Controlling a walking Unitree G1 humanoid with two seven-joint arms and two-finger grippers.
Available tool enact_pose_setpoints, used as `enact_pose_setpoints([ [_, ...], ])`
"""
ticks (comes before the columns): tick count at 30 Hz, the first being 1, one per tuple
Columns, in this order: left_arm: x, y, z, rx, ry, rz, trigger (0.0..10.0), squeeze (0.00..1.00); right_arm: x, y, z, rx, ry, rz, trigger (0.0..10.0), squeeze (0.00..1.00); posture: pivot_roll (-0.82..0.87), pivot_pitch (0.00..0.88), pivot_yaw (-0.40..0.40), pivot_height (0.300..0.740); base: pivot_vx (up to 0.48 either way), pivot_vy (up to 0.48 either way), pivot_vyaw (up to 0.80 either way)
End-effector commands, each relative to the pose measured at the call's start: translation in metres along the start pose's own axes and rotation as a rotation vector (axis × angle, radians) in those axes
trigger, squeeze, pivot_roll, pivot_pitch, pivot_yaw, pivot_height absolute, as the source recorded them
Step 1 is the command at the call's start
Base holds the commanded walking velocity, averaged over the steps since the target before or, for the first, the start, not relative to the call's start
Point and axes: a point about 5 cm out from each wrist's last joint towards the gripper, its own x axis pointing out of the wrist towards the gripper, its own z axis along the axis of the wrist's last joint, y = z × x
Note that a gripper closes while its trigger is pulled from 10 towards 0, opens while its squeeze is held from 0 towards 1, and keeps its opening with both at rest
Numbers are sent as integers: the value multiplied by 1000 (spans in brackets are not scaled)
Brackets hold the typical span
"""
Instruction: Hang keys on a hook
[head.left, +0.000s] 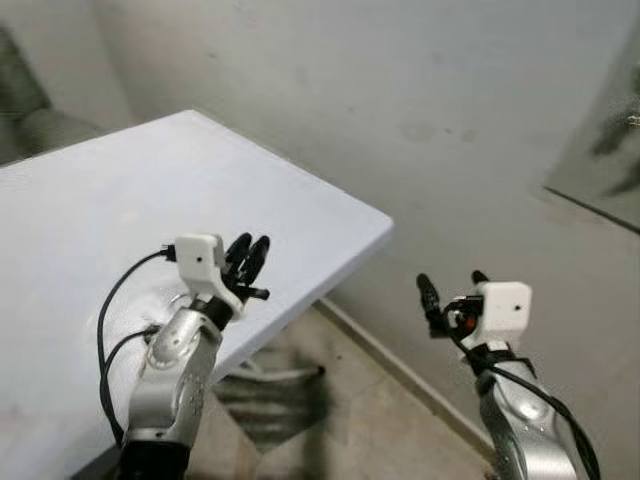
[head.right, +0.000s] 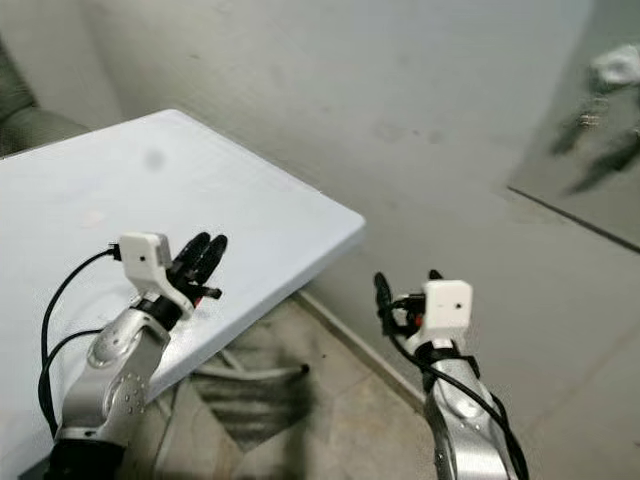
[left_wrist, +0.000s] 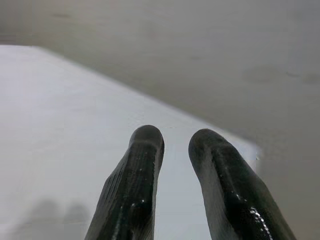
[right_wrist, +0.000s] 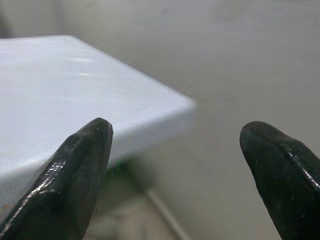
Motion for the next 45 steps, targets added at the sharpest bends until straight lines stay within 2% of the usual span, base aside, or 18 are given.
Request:
enact_pose_setpoints([
  [1,2,-2,3,6,-6,-10,10000,0,0,0,0,-3,2,-1,10000,0,-68,2,-28,740,0,0,800],
  [17,6,-7,1,1,-7,-30,10000,0,0,-1,-1,-18,4,16,10000,0,-75,0,-32,740,0,0,800],
  [37,0,-13,-11,8,30,-39,10000,0,0,-2,0,-22,6,31,10000,0,-73,0,-40,740,0,0,800],
  [45,0,-12,-13,-2,29,-20,10000,0,2,-4,0,0,3,21,10000,0,-70,0,-46,740,0,0,128],
])
